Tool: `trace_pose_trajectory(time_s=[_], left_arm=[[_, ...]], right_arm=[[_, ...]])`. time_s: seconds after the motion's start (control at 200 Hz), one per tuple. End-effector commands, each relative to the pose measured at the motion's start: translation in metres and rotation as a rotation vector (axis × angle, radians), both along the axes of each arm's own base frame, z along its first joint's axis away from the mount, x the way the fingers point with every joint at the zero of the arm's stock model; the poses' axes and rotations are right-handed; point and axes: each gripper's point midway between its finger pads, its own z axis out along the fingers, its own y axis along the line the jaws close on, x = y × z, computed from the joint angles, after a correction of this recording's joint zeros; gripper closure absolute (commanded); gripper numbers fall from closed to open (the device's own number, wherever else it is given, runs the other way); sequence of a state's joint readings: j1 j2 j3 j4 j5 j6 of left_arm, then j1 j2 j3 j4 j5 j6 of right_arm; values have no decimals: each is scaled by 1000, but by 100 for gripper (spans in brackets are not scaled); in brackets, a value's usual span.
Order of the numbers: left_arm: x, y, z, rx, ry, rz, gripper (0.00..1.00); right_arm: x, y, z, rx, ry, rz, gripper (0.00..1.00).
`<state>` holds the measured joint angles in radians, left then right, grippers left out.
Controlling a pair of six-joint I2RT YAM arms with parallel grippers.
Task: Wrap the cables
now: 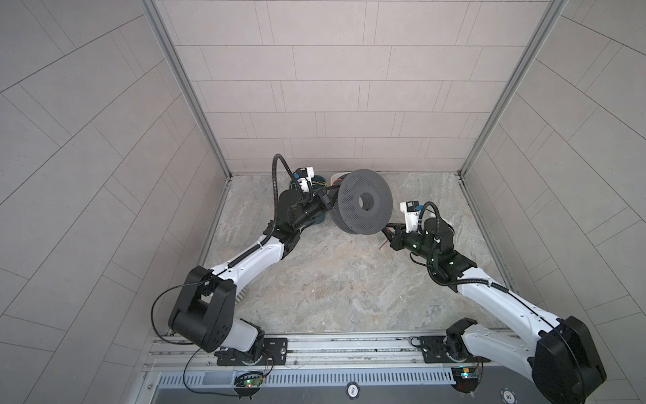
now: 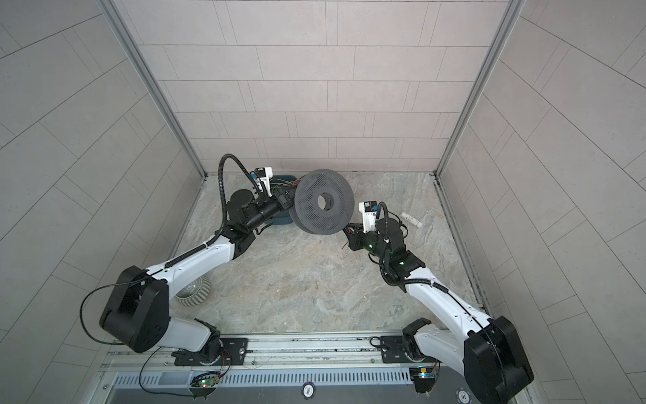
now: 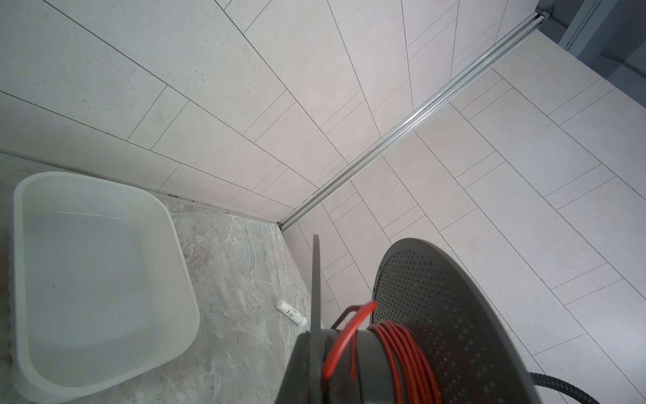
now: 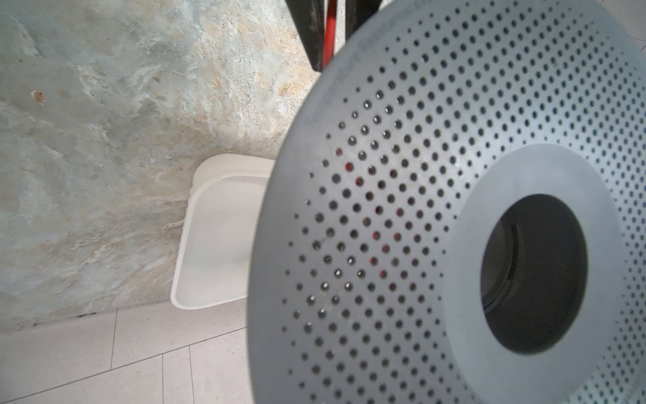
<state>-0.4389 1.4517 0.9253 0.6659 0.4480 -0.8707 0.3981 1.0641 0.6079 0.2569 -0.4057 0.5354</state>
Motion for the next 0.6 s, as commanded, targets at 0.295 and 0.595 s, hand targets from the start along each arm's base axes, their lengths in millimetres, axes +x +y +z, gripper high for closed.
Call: trace_pose_trajectory(time_s=[0.295,0.595], left_arm=[[-14,-4,61,-83,-197,-66,100],[-20,-7,67,-80,-233,-96,100]], right_arm=[[1,-4,6,-56,-60,-2,84],[6,-11,3,-101,-79,-35,78]])
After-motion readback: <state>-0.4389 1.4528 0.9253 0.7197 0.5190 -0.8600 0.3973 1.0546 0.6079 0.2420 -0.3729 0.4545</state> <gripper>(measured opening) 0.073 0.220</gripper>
